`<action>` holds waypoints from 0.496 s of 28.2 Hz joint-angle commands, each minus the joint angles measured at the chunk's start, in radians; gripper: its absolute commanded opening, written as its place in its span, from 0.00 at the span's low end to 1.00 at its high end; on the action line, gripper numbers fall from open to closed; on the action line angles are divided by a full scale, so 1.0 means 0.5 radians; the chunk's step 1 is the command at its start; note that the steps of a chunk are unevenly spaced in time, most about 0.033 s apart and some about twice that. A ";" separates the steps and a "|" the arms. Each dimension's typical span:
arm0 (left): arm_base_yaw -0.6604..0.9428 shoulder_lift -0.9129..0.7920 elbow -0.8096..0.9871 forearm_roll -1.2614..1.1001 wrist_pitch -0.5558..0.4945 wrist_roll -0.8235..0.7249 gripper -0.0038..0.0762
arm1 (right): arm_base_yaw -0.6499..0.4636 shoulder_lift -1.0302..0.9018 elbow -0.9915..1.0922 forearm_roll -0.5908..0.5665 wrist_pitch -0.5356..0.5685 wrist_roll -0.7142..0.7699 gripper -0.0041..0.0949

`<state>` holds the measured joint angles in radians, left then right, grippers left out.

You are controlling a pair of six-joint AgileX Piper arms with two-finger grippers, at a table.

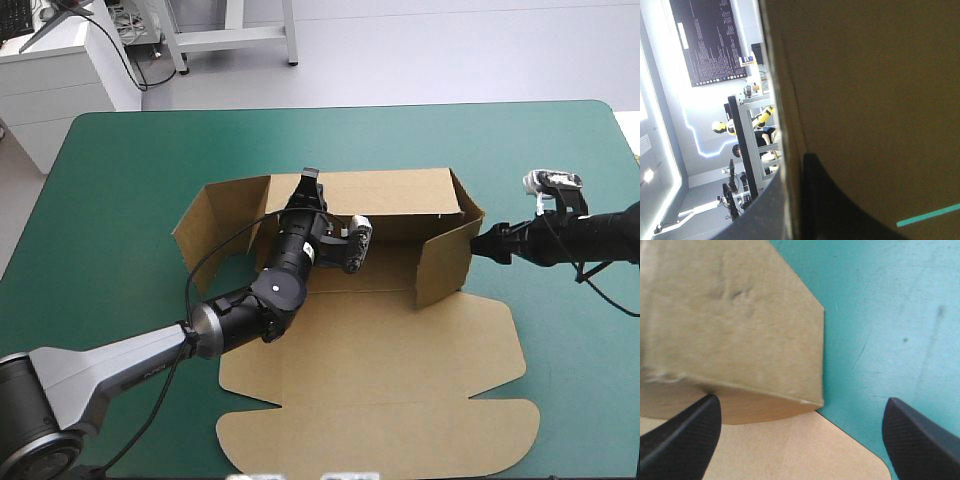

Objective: Fold the box

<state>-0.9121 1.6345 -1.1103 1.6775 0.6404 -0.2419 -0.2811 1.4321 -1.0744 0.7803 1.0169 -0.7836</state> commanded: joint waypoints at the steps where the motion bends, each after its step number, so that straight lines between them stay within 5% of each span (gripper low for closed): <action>1: -0.006 -0.068 -0.038 0.053 0.050 0.017 0.04 | -0.007 -0.103 0.032 0.209 -0.041 -0.330 0.86; 8: -0.006 -0.068 -0.038 0.048 0.043 0.017 0.04 | 0.098 -0.064 0.066 0.343 -0.236 -0.671 0.86; 14: -0.006 -0.068 -0.038 0.048 0.039 0.017 0.04 | 0.316 -0.085 0.152 0.318 -0.388 -0.610 0.86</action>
<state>-0.9121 1.6364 -1.1103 1.6775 0.6404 -0.2419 -0.1639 1.4263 -1.0054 0.8933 0.8640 -1.0950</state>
